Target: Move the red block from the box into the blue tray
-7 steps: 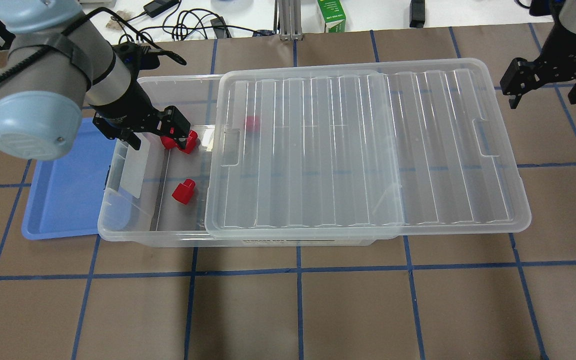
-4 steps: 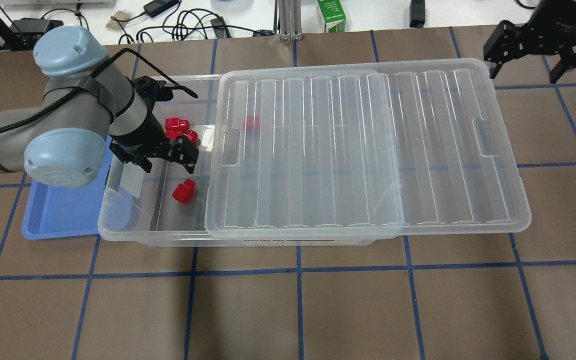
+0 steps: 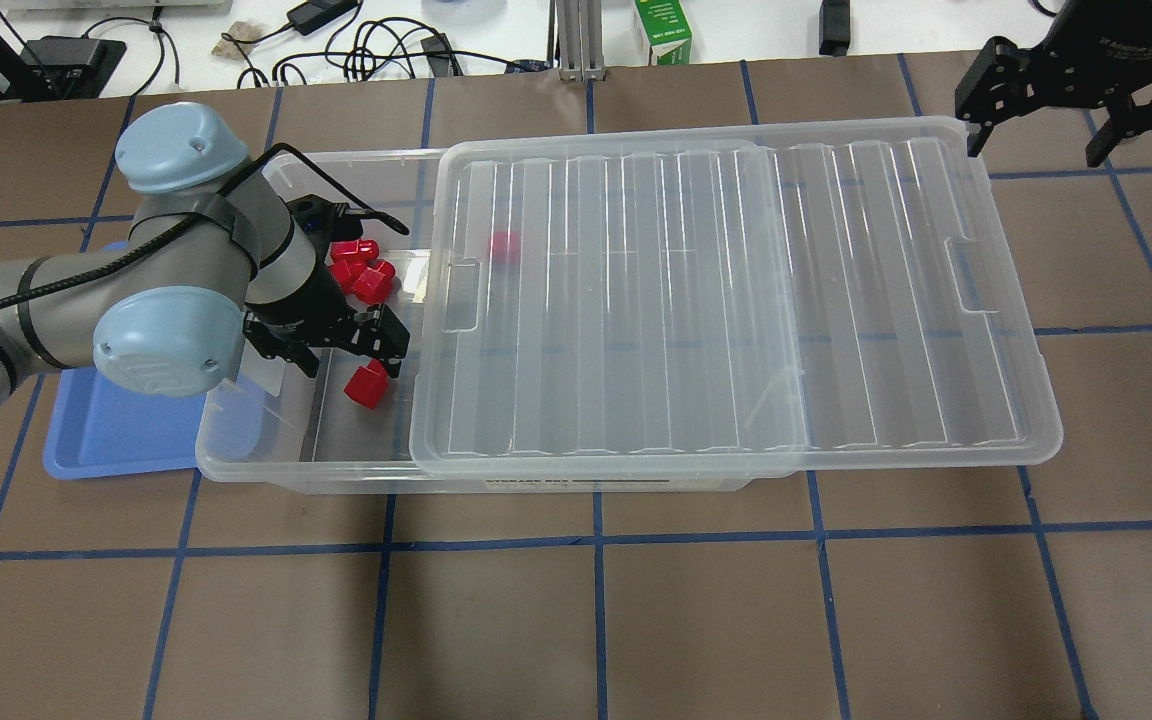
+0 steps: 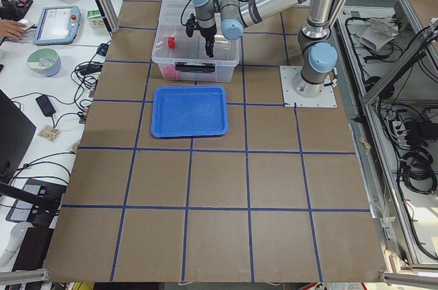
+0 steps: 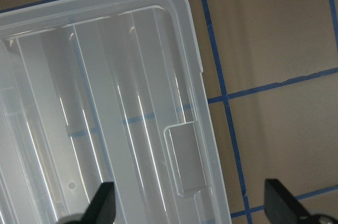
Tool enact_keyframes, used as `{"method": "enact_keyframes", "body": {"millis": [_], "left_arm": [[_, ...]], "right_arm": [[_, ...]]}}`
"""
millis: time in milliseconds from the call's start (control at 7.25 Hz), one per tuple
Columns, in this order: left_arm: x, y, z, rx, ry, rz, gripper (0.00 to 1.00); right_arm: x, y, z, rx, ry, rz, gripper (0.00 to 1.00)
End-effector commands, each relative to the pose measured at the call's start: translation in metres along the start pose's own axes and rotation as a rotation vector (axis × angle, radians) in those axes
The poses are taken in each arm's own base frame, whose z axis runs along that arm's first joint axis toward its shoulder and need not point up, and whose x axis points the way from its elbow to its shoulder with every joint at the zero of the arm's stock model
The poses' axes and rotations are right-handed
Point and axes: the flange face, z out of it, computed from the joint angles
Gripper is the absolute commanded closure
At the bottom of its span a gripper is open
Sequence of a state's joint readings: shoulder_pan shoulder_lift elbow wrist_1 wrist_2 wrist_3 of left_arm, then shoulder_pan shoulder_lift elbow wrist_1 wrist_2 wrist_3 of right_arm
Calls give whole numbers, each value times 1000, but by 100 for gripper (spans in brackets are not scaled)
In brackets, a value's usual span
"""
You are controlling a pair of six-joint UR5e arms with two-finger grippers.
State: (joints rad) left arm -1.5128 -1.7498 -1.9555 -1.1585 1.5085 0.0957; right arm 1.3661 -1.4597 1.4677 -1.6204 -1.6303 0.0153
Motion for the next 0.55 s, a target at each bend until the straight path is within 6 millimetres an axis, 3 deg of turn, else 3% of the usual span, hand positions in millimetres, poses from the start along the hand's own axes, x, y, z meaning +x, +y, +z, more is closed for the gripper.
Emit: {"method": "enact_keyframes", "body": {"millis": [0,414], "left_arm": [[-9,-5,18,-15,0,-25,2],[-20,-17,50,-15,2,-31,2]], "right_arm": [[-4,1,-3,5,-14,-2,0],[-25,7,-16,29,-23,-40,0]]}}
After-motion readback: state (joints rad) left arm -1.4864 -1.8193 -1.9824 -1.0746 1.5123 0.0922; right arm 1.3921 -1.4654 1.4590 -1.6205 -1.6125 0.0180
